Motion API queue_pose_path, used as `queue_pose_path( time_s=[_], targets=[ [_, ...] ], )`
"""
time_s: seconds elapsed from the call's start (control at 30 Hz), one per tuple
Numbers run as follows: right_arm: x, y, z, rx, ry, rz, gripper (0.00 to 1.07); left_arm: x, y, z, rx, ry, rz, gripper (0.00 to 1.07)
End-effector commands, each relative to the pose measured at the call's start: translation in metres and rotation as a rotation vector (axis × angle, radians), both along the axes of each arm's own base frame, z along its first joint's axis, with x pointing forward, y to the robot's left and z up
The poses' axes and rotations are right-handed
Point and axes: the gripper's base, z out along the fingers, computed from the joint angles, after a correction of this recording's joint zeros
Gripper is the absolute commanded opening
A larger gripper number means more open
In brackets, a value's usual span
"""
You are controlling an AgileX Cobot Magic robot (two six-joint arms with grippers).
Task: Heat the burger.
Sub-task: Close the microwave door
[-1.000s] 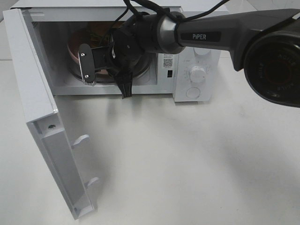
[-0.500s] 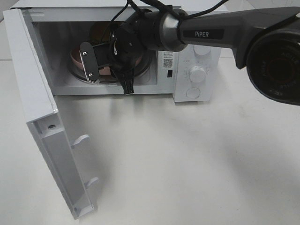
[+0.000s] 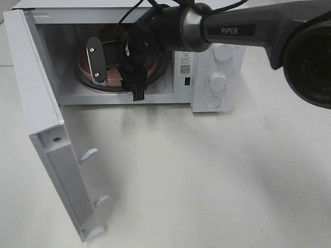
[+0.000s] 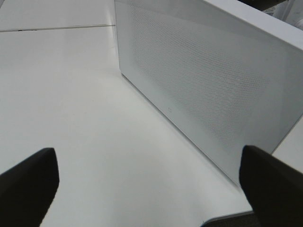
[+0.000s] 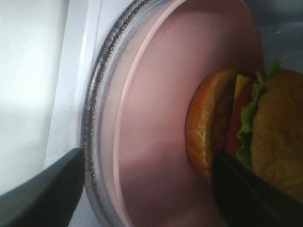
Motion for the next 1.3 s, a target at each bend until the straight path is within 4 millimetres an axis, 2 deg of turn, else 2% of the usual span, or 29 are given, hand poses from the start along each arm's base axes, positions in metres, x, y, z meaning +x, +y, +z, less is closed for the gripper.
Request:
queue_pose_path(
  time_s=[0.03, 0.3, 0.47, 0.53, 0.73, 0.8, 0.9, 0.97, 1.3],
  targets=[
    [-0.011, -0.004, 0.012, 0.047, -0.036, 0.026, 0.75, -0.001, 0.0, 0.0, -0.01, -0.019, -0.001, 0.96],
    [-0.028, -0.015, 0.007, 0.052, -0.018, 0.049, 0.75, -0.001, 0.0, 0.0, -0.01, -0.019, -0.001, 0.96],
    [-0.042, -0.023, 0.011, 0.087, -0.019, 0.06, 0.75, -0.001, 0.0, 0.0, -0.01, -0.019, -0.001, 0.96],
    [-0.055, -0.031, 0.011, 0.094, -0.013, 0.071, 0.76, -0.001, 0.0, 0.0, -0.01, -0.019, -0.001, 0.96],
    [-0.067, -0.04, 0.015, 0.101, -0.005, 0.073, 0.76, -0.001, 0.0, 0.0, -0.01, -0.019, -0.001, 0.96],
    [-0.081, -0.05, 0.018, 0.103, 0.004, 0.075, 0.76, -0.001, 0.0, 0.0, -0.01, -0.019, -0.001, 0.96],
    [-0.084, -0.053, 0.019, 0.102, 0.008, 0.074, 0.76, -0.001, 0.0, 0.0, -0.01, -0.019, -0.001, 0.96],
    [-0.096, -0.062, 0.026, 0.117, 0.021, 0.056, 0.76, -0.001, 0.0, 0.0, -0.01, -0.019, -0.001, 0.96],
    [-0.122, -0.083, 0.041, 0.198, 0.067, -0.036, 0.76, -0.001, 0.0, 0.0, -0.01, -0.019, -0.001, 0.96]
  ],
)
